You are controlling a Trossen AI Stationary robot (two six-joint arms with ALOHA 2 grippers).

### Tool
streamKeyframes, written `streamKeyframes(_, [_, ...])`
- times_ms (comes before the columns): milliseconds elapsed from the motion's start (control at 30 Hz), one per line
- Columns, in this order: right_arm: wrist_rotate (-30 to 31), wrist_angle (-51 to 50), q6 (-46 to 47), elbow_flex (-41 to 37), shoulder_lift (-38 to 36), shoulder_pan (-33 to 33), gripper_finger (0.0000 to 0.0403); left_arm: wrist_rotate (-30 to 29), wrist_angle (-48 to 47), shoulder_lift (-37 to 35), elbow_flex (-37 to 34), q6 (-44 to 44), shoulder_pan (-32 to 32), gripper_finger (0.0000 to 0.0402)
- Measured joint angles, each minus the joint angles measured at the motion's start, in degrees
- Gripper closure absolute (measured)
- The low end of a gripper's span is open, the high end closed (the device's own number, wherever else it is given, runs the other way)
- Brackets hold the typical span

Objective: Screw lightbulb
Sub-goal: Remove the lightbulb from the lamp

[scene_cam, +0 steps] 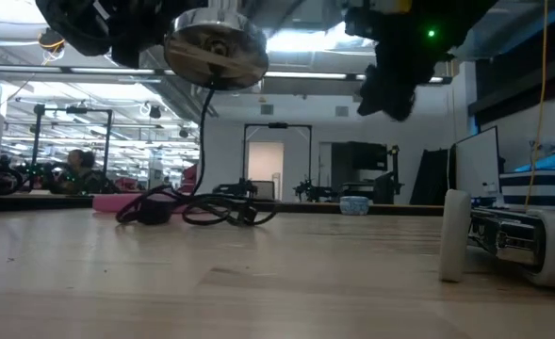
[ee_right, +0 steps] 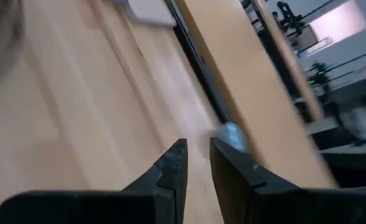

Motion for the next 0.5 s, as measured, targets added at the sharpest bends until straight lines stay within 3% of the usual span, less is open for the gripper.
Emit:
streamKeyframes(267, [-0.17, -36.04, -1.36, 7.4, -13.35, 0.71, 0.0331, -1.49, -0.88, 0.01, 0.02, 1.78, 0.0, 0.0247])
streamKeyframes(400, [0.48, -34.99, -10.68, 6.36, -27.43, 0.49, 0.0331, -3.11, -0.97, 0.01, 0.02, 1.84, 0.04, 0.0247])
streamKeyframes(500, [0.78, -34.46, -9.19, 3.65, -37.92, 0.54, 0.0331, -3.86, -1.28, 0.01, 0.04, 1.82, 0.04, 0.0247])
